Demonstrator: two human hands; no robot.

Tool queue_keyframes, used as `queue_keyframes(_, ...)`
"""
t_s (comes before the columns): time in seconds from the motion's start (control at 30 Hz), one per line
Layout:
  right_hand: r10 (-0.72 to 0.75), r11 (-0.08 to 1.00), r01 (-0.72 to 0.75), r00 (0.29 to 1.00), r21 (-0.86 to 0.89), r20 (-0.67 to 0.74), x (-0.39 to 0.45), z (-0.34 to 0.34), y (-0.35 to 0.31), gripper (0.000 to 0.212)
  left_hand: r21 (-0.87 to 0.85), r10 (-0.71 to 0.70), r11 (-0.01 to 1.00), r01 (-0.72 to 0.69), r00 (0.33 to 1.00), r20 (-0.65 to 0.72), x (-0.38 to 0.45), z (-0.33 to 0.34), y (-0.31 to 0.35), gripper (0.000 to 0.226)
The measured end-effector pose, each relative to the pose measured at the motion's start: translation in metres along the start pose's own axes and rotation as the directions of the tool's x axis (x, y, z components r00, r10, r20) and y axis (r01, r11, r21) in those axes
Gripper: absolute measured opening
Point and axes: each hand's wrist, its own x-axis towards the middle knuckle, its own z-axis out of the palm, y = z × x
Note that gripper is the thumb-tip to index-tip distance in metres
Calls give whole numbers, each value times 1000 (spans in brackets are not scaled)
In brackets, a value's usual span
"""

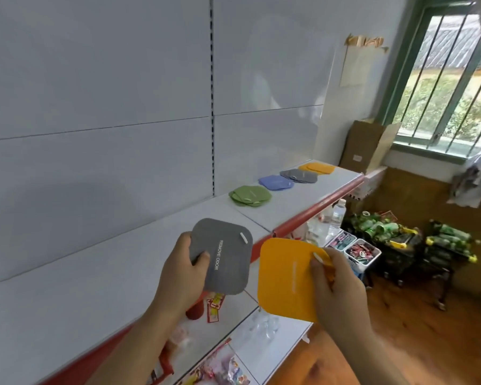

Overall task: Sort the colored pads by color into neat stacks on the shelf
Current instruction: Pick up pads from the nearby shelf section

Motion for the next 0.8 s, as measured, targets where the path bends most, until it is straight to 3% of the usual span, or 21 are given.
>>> queue_keyframes(0.5,61,998,-62,998,-29,-34,175,-16,109,7,-127,40,992,-23,990,132,150,208,19,39)
queue_keyframes(0.8,95,995,-95,995,14,-17,294,-19,180,10,-49,-22,998,28,994,112,238,304,33,19)
